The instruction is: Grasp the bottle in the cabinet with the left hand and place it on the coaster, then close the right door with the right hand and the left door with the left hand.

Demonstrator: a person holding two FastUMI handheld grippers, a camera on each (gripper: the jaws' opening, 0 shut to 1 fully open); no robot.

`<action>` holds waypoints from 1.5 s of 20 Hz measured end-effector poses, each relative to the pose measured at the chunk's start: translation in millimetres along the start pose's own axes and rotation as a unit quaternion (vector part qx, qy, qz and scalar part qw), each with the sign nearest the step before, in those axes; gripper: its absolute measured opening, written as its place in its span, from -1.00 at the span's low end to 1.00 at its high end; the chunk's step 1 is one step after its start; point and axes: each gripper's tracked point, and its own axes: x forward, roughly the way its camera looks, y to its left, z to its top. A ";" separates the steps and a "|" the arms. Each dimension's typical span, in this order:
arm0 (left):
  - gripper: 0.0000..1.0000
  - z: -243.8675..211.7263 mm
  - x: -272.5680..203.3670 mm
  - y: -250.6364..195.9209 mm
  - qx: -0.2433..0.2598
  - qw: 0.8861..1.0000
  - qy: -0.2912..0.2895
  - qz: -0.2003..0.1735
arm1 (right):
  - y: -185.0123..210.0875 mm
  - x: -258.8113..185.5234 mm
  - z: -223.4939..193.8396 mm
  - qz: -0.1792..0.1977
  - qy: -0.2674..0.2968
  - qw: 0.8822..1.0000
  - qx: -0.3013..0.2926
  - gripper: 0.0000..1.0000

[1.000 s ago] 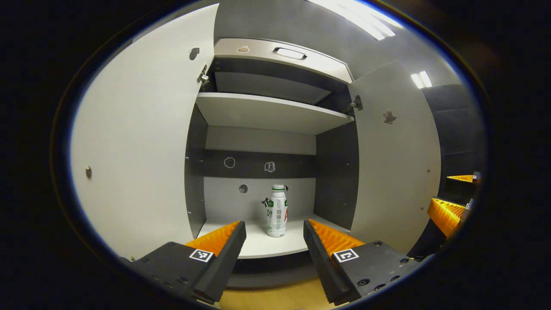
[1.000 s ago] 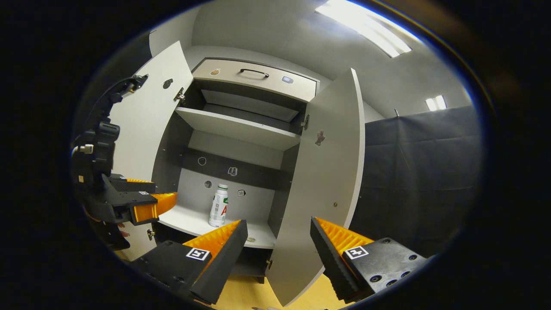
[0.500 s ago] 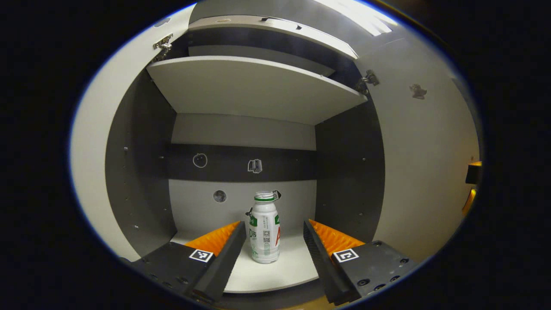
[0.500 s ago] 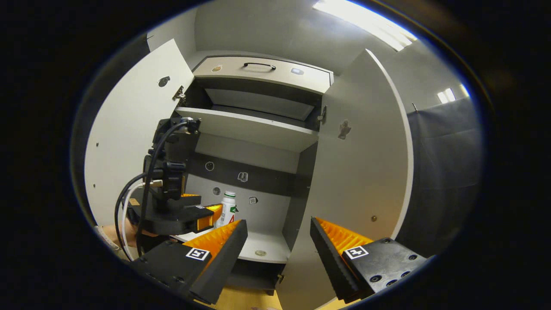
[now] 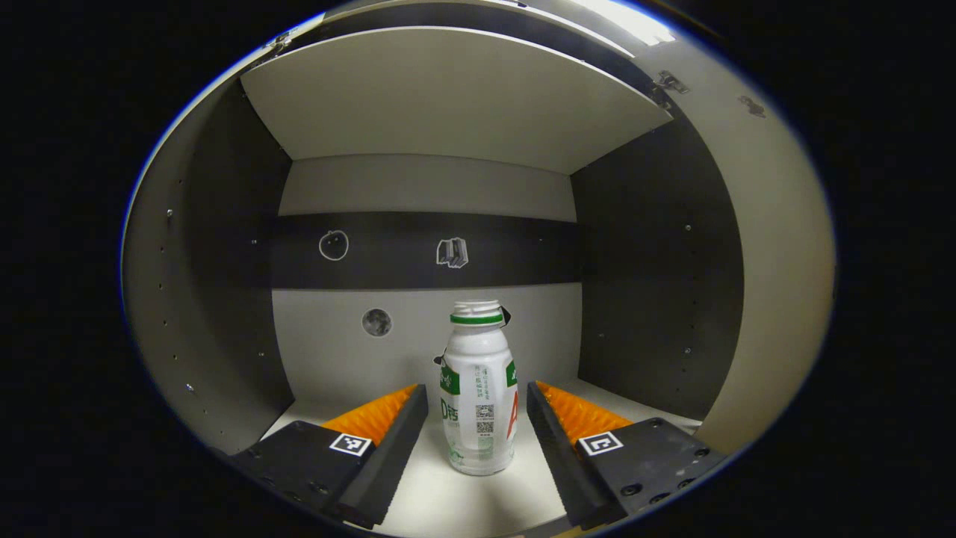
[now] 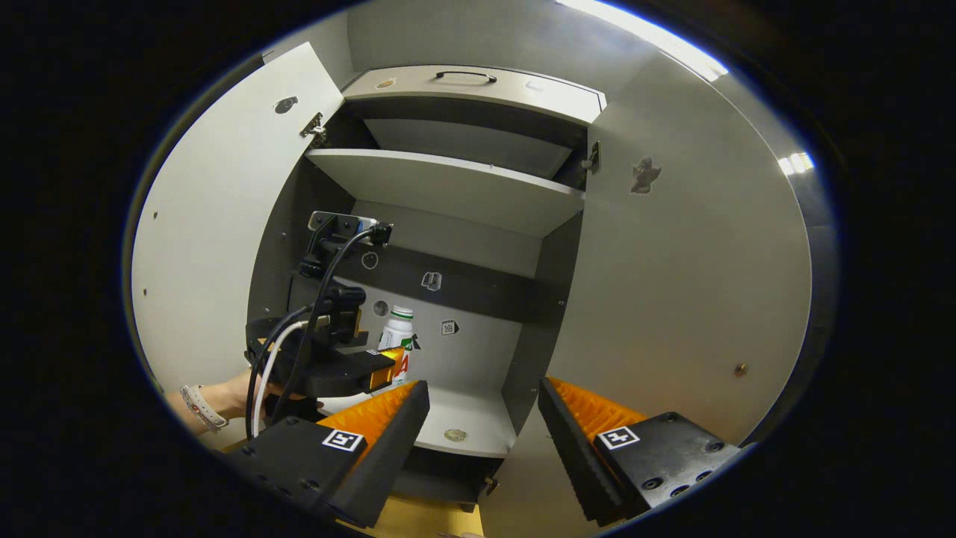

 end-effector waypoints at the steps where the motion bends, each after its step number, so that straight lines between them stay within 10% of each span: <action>1: 0.71 -0.5 4.4 1.2 -0.002 1.000 0.001 0.000 | 1.2 4.0 -1.6 0.003 0.002 1.000 0.001 0.95; 20: 0.59 -14.1 42.8 -4.9 -0.010 0.999 0.026 -0.027 | 0.4 48.7 -14.1 0.008 0.011 1.000 0.016 0.96; 30: 0.56 51.3 -78.6 -11.7 -0.019 0.999 -0.035 -0.035 | 2.6 -7.3 29.1 0.003 -0.044 0.999 0.006 0.95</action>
